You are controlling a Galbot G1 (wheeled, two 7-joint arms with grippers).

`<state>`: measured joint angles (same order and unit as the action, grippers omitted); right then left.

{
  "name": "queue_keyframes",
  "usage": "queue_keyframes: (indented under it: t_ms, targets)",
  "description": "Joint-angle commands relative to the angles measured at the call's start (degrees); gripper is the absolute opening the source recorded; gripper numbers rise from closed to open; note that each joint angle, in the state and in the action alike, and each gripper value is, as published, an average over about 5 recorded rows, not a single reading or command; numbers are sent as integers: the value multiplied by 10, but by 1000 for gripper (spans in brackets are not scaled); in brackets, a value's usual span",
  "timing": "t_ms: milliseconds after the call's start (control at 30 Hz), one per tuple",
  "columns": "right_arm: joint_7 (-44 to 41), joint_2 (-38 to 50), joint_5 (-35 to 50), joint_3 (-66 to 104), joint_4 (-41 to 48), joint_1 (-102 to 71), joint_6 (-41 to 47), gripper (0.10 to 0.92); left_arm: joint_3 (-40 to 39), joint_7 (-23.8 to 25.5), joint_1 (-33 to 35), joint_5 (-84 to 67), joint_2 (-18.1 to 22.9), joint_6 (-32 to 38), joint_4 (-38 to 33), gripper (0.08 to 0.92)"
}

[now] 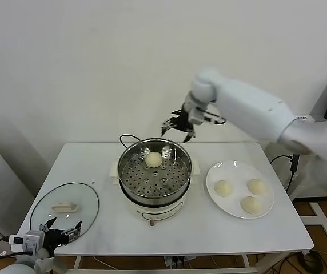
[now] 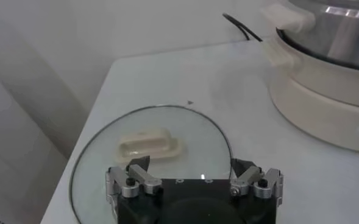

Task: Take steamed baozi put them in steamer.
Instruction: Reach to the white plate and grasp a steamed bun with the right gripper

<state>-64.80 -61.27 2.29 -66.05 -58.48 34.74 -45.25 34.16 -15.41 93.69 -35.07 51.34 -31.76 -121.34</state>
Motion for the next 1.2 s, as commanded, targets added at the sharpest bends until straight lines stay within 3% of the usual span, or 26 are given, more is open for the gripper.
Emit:
queue_keyframes:
  t_ms: [33, 467, 1200]
  targets:
    - [-31, 117, 263, -168, -22, 74, 426, 823, 1, 0, 1, 0, 0, 0, -1, 823]
    - [-12, 166, 221, -126, -19, -46, 433, 823, 1, 0, 1, 0, 4, -1, -3, 823]
    - [2, 94, 71, 43, 133, -251, 400, 823, -1, 1, -2, 0, 3, -2, 3, 823]
